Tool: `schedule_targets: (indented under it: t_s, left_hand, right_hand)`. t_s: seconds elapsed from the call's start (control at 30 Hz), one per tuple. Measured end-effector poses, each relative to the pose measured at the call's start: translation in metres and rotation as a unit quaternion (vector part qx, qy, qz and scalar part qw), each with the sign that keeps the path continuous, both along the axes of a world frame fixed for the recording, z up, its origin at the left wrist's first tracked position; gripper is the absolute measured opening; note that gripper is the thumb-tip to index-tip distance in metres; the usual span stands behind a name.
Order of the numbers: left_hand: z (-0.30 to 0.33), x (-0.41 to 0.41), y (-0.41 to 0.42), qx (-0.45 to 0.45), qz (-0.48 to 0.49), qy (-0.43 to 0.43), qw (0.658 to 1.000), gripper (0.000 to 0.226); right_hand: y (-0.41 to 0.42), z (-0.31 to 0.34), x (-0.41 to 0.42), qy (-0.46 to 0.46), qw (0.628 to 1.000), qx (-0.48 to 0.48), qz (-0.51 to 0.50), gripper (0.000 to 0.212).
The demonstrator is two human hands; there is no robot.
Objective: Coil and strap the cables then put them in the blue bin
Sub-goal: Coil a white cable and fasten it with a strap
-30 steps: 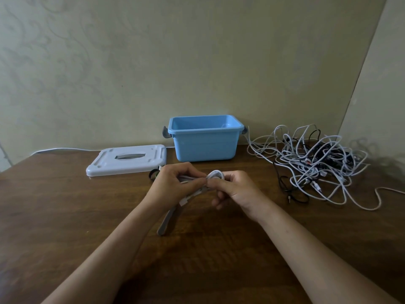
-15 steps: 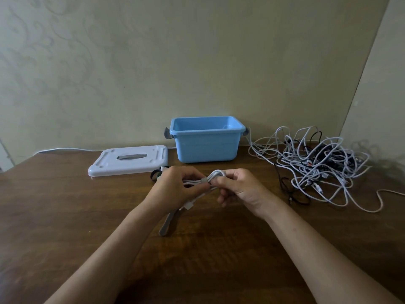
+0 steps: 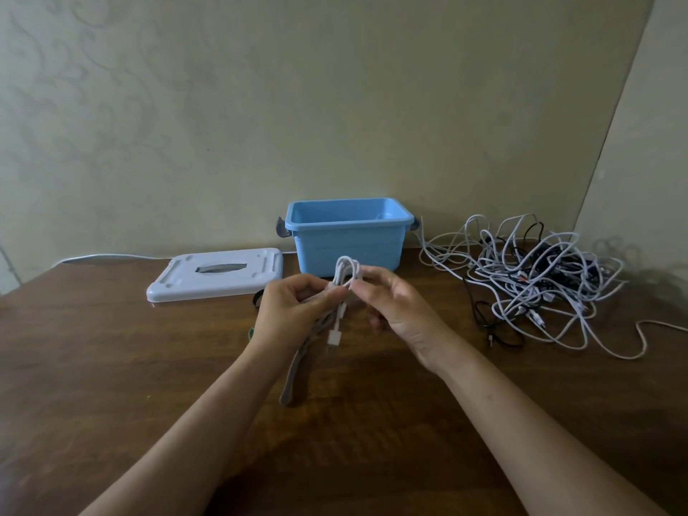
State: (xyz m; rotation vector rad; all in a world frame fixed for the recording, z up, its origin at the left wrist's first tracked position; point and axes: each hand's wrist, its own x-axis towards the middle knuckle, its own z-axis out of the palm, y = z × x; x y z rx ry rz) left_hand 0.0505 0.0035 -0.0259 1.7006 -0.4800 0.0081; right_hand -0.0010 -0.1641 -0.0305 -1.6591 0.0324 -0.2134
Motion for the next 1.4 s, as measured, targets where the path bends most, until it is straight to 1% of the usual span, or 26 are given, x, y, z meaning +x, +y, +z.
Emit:
schedule_targets:
  t_s: [0.07, 0.1, 0.17, 0.23, 0.33, 0.43, 0.5, 0.53, 0.57, 0.6, 0.63, 0.7, 0.8, 0.83, 0.9, 0.97, 1.07, 1.17, 1.2, 1.3, 1.4]
  left_hand:
    - [-0.003, -0.001, -0.002, -0.022, -0.001, 0.038, 0.999, 0.028]
    - [-0.004, -0.001, -0.003, -0.027, -0.003, 0.052, 0.998, 0.026]
    - [-0.006, 0.000, -0.005, -0.029, -0.012, 0.069, 0.997, 0.025]
    - [-0.006, 0.000, -0.007, -0.025, -0.024, 0.072, 0.997, 0.025]
    - [-0.005, -0.002, -0.008, -0.031, -0.051, 0.086, 0.995, 0.027]
    - [0.000, -0.003, -0.007, -0.049, -0.111, 0.113, 0.986, 0.035]
    - [0.002, -0.003, -0.006, -0.035, -0.136, 0.102, 0.985, 0.039]
    - [0.001, -0.003, -0.007, -0.009, -0.133, 0.079, 0.988, 0.038]
    - [-0.001, 0.000, -0.007, 0.030, -0.118, 0.041, 0.992, 0.036]
    - [-0.005, 0.004, -0.007, 0.082, -0.096, -0.011, 0.992, 0.035]
    - [-0.009, 0.009, -0.006, 0.146, -0.071, -0.072, 0.984, 0.033]
    - [-0.017, 0.022, -0.003, 0.273, -0.039, -0.172, 0.946, 0.034]
    - [-0.028, 0.035, 0.004, 0.385, -0.050, -0.250, 0.887, 0.037]
    - [-0.030, 0.036, 0.006, 0.413, -0.057, -0.263, 0.870, 0.039]
    - [-0.034, 0.038, 0.008, 0.459, -0.063, -0.265, 0.846, 0.045]
    - [-0.035, 0.040, 0.009, 0.494, -0.050, -0.240, 0.834, 0.049]
    - [-0.035, 0.043, 0.012, 0.518, -0.017, -0.213, 0.828, 0.051]
    - [-0.034, 0.044, 0.017, 0.517, 0.026, -0.210, 0.829, 0.047]
    - [-0.033, 0.045, 0.018, 0.517, 0.043, -0.209, 0.829, 0.044]
    - [-0.031, 0.047, 0.020, 0.521, 0.087, -0.208, 0.824, 0.037]
    - [-0.032, 0.048, 0.023, 0.524, 0.122, -0.209, 0.817, 0.035]
  right_hand:
    - [0.002, -0.002, 0.000, 0.036, 0.998, -0.053, 0.001, 0.051]
    - [0.004, -0.002, -0.001, 0.047, 0.996, -0.080, 0.008, 0.052]
    - [0.007, -0.004, 0.001, 0.055, 0.992, -0.110, 0.015, 0.050]
    - [0.010, -0.006, 0.002, 0.051, 0.992, -0.113, -0.003, 0.048]
    - [0.009, -0.008, 0.004, 0.039, 0.996, -0.075, -0.031, 0.049]
    - [0.006, -0.008, 0.005, 0.027, 0.999, -0.006, -0.037, 0.043]
    - [0.003, -0.009, 0.007, 0.024, 0.998, 0.036, -0.044, 0.054]
    - [0.002, -0.010, 0.008, 0.025, 0.997, 0.059, -0.050, 0.057]
    - [0.000, -0.010, 0.009, 0.028, 0.994, 0.086, -0.059, 0.055]
    - [-0.002, -0.010, 0.009, 0.030, 0.990, 0.115, -0.069, 0.048]
    - [-0.005, -0.009, 0.009, 0.032, 0.986, 0.140, -0.081, 0.039]
    - [-0.013, -0.007, 0.010, 0.035, 0.981, 0.153, -0.117, 0.028]
    - [-0.028, -0.007, 0.012, 0.057, 0.972, 0.156, -0.166, 0.021]
    - [-0.031, -0.008, 0.013, 0.064, 0.971, 0.151, -0.176, 0.018]
    - [-0.037, -0.013, 0.018, 0.078, 0.972, 0.108, -0.191, 0.014]
    - [-0.040, -0.020, 0.022, 0.091, 0.974, 0.057, -0.199, 0.018]
    - [-0.040, -0.026, 0.029, 0.094, 0.974, -0.010, -0.207, 0.025]
    - [-0.039, -0.025, 0.035, 0.079, 0.969, -0.074, -0.221, 0.017]
    - [-0.039, -0.025, 0.037, 0.076, 0.966, -0.094, -0.227, 0.017]
    - [-0.039, -0.027, 0.046, 0.079, 0.959, -0.142, -0.230, 0.025]
    - [-0.035, -0.023, 0.056, 0.095, 0.953, -0.194, -0.212, 0.036]
